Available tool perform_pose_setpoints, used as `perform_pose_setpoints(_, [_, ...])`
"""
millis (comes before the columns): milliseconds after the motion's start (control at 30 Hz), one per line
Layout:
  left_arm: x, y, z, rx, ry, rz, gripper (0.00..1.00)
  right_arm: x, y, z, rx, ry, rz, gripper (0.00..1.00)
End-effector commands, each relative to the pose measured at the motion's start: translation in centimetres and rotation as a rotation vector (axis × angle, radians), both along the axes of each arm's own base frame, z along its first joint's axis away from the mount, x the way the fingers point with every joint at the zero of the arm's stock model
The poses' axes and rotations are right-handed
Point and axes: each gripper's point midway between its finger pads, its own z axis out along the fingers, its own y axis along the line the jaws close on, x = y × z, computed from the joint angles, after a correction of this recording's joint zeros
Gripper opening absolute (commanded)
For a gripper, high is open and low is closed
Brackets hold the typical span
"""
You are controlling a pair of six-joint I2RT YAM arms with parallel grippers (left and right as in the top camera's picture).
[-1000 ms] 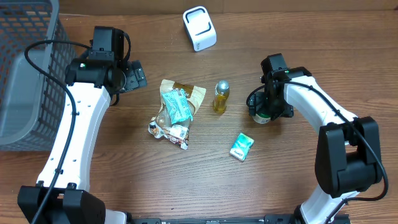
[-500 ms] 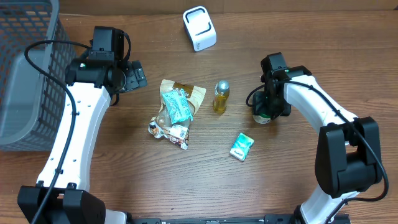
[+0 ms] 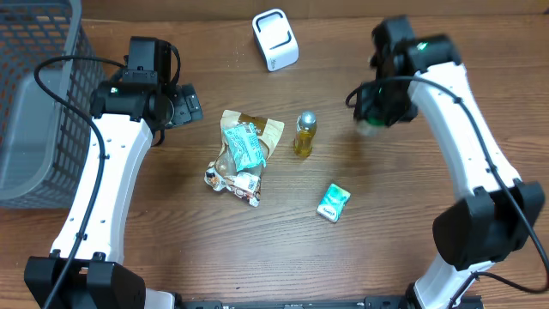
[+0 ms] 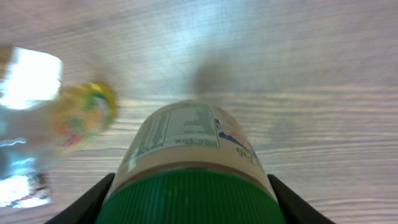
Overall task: Scan the item barcode
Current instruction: 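Lift the jar and hold its side up to the white scanner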
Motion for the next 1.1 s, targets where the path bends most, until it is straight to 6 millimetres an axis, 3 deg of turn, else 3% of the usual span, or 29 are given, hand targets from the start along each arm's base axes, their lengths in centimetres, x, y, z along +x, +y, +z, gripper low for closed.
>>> perform_pose_setpoints(0, [0.2,-0.1,0.4,0.013,-0.008,-0.025,1.0,1.7,0.5,6.8,0.041,-0.167,0.005,0.25])
perform_pose_setpoints(100, [0.2,-0.1,0.4,0.013,-0.008,-0.025,1.0,2.7,0.9,10.3,0.073,-0.272,0.003,0.24])
perform_pose_setpoints(233, [0.2,-0.1,0.4,0.013,-0.008,-0.025,0.99,4.2,2.3,11.6,0.12,-0.352,0.024,0.24])
perform_pose_setpoints(533, [0.2,-0.1,0.4,0.013,-0.008,-0.025,1.0,9.1,6.9,10.8,0.167,-0.488,0.094,0.24])
perform_pose_setpoints(767, [0.2,-0.1,0.4,0.013,-0.008,-0.026,0.99,14.8,12.5,9.0,0.213,-0.648,0.183,0.24])
perform_pose_setpoints(1067, [0.2,-0.1,0.4,0.013,-0.008,-0.026,1.0,20.5,15.0,6.9,0.236,-0.804,0.22,0.29])
